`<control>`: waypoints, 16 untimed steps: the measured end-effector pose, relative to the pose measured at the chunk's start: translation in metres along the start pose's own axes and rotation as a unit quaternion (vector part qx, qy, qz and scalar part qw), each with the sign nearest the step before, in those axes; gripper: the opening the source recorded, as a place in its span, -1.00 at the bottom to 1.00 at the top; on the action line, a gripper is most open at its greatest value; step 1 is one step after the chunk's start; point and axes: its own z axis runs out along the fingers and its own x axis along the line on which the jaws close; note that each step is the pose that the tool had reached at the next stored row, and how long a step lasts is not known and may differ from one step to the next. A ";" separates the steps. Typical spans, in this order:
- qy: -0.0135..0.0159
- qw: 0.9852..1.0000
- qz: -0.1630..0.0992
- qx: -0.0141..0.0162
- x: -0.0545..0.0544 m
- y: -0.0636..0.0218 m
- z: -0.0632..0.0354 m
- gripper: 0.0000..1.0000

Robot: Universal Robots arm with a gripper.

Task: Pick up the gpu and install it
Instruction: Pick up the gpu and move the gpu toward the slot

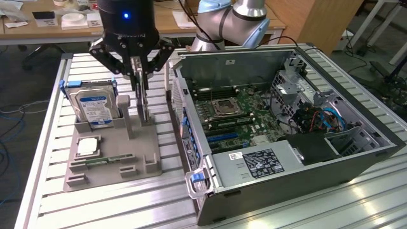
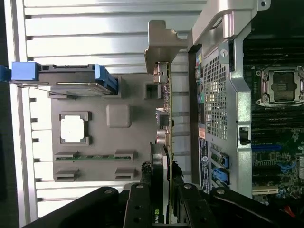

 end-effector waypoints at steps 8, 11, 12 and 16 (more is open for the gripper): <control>0.000 1.000 0.000 0.000 0.000 0.0008 -0.0172 -0.47; 0.000 1.000 0.000 0.000 0.000 0.0010 -0.0228 -0.47; 0.000 1.000 0.000 0.000 -0.001 0.0011 -0.0249 -0.47; 0.000 1.000 0.000 0.000 -0.001 0.0014 -0.0325 -0.47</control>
